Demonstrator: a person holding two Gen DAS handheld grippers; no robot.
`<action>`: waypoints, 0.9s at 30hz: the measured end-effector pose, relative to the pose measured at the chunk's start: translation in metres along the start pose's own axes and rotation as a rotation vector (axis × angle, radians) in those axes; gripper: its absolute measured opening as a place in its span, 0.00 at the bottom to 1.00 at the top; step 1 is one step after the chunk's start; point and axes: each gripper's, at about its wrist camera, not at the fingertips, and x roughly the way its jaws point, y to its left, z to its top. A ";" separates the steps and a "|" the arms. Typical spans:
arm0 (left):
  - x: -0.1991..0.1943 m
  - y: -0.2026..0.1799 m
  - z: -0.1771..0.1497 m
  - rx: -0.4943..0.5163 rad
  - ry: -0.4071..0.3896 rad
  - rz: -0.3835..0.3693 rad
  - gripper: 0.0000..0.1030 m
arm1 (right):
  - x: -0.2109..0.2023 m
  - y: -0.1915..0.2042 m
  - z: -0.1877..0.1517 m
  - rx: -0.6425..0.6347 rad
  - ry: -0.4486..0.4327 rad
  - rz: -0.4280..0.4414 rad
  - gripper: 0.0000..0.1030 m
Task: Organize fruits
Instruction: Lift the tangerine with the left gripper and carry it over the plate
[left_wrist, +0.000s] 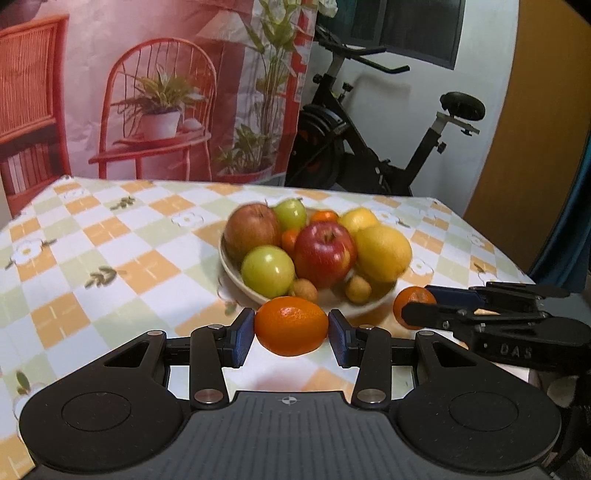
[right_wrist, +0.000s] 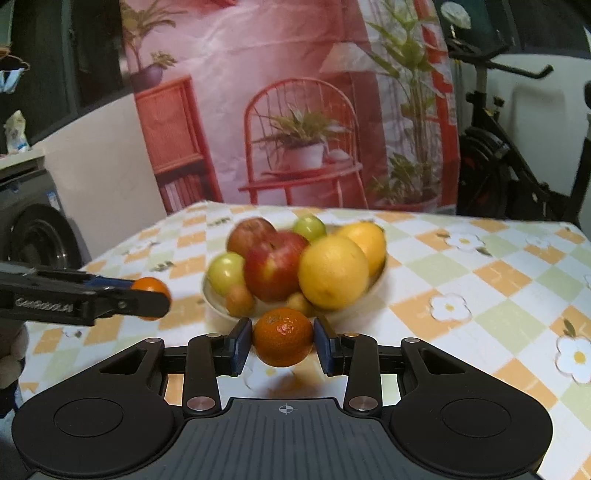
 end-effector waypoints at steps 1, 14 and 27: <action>0.000 0.001 0.004 0.004 -0.006 0.002 0.44 | 0.002 0.003 0.003 -0.010 -0.003 0.007 0.33; 0.035 0.014 0.052 0.030 -0.002 0.011 0.44 | 0.041 0.020 0.018 -0.034 -0.014 0.023 0.33; 0.068 0.012 0.061 0.025 0.042 -0.010 0.44 | 0.051 0.015 0.010 0.000 -0.005 -0.024 0.33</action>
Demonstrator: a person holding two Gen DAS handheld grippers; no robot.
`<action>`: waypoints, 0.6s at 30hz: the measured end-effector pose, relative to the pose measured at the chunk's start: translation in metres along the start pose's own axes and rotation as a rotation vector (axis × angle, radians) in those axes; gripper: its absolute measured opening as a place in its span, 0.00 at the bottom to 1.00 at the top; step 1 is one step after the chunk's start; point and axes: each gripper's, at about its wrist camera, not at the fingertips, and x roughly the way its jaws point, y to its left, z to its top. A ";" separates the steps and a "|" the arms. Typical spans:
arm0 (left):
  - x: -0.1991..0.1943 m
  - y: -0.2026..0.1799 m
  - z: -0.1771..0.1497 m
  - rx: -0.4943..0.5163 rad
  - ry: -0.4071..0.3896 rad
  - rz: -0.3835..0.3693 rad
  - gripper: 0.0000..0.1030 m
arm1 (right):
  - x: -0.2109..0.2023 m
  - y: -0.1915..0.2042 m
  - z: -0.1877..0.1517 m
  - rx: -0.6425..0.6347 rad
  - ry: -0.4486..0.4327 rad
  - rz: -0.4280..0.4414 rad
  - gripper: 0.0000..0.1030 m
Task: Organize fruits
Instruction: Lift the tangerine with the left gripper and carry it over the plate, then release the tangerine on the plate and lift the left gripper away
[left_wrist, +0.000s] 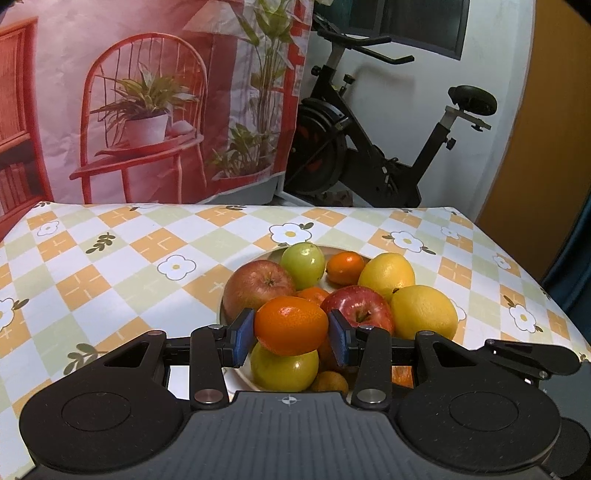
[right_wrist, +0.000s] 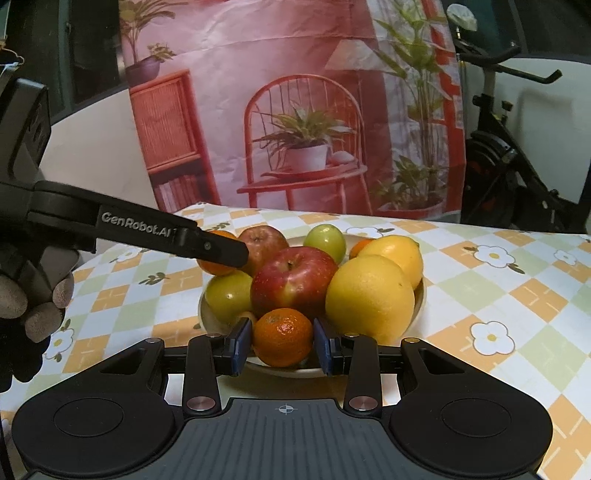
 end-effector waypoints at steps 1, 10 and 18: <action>0.001 0.000 0.001 0.000 0.000 0.001 0.44 | 0.000 0.000 0.000 -0.006 0.001 -0.004 0.33; 0.011 -0.001 0.006 0.001 0.003 -0.001 0.44 | 0.004 0.006 -0.003 -0.040 -0.004 -0.026 0.33; 0.017 -0.002 0.009 -0.002 0.009 -0.017 0.45 | 0.004 0.009 -0.005 -0.051 0.003 -0.031 0.34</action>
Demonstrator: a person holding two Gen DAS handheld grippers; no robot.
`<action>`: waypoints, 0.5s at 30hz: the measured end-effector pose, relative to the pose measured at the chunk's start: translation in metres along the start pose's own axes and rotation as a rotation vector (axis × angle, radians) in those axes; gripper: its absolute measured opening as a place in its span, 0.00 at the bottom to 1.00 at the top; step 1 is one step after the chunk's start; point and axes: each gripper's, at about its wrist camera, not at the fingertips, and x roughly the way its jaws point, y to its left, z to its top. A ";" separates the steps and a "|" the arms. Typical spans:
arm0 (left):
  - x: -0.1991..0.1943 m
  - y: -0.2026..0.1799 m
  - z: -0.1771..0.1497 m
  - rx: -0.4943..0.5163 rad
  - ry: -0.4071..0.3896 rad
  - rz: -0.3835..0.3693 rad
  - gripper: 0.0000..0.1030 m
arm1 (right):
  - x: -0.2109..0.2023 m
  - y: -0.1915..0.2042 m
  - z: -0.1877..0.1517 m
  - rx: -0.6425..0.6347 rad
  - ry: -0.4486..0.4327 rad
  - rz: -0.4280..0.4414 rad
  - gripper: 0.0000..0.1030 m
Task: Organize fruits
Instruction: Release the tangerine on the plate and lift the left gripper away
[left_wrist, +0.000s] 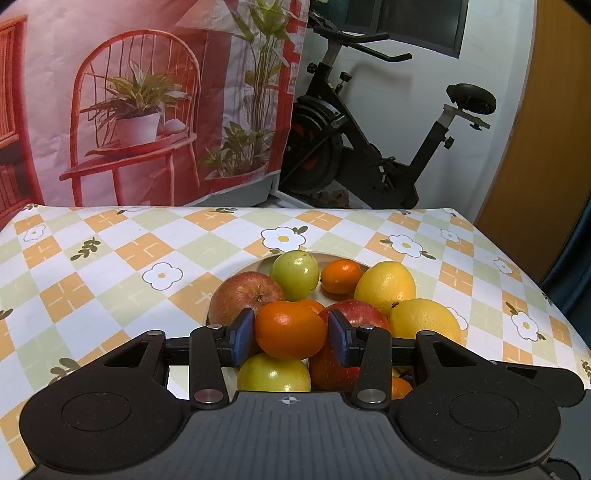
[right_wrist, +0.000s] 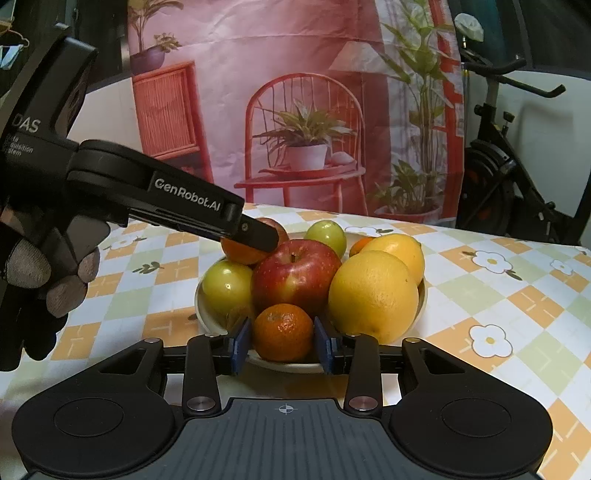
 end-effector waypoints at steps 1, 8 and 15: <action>0.001 0.000 0.000 -0.002 0.003 -0.002 0.46 | 0.000 0.000 0.000 -0.003 0.001 0.000 0.34; -0.002 0.001 0.002 -0.013 -0.005 -0.008 0.59 | 0.000 -0.002 -0.002 -0.002 0.003 0.002 0.40; -0.012 0.002 0.003 -0.026 -0.023 0.005 0.66 | -0.001 -0.002 -0.003 -0.001 0.006 0.015 0.45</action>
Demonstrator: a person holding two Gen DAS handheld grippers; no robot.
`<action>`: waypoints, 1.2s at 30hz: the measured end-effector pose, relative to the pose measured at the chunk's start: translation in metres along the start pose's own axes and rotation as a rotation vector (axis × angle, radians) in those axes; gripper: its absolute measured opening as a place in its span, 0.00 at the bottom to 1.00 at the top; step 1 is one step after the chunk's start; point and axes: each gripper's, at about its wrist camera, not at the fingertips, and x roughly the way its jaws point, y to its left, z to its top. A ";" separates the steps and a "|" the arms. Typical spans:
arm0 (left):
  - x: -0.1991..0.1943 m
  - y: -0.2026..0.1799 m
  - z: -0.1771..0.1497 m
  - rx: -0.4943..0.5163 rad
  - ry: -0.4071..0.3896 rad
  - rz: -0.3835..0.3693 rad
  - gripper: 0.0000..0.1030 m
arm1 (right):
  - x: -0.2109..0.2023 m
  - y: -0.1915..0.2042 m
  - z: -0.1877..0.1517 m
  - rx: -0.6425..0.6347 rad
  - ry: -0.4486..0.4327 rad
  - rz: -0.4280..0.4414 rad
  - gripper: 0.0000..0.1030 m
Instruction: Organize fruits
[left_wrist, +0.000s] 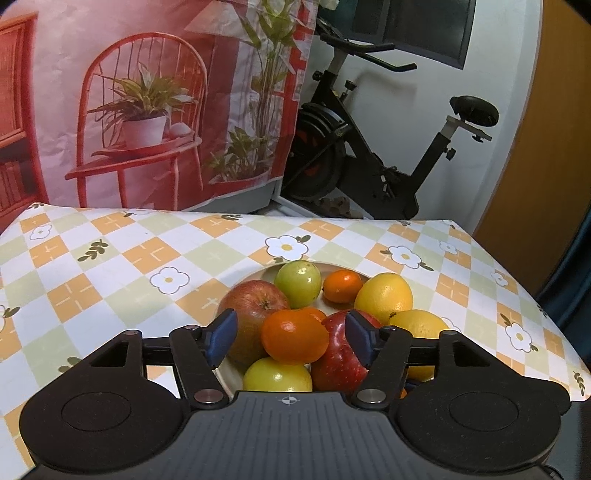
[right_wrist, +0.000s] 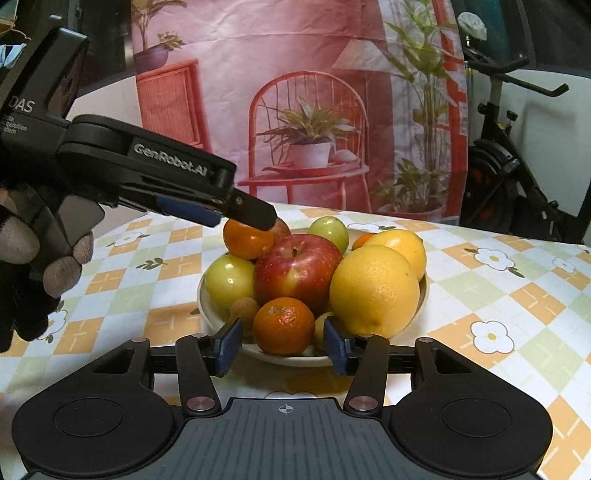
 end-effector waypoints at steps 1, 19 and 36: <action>-0.002 0.000 0.000 0.000 -0.002 0.003 0.68 | 0.000 0.000 0.000 0.000 -0.001 0.001 0.46; -0.060 0.013 -0.010 0.000 -0.025 0.082 0.93 | -0.029 0.003 0.004 0.031 -0.006 0.060 0.92; -0.147 -0.009 -0.010 0.016 -0.149 0.140 1.00 | -0.116 -0.021 0.032 0.275 -0.103 -0.069 1.00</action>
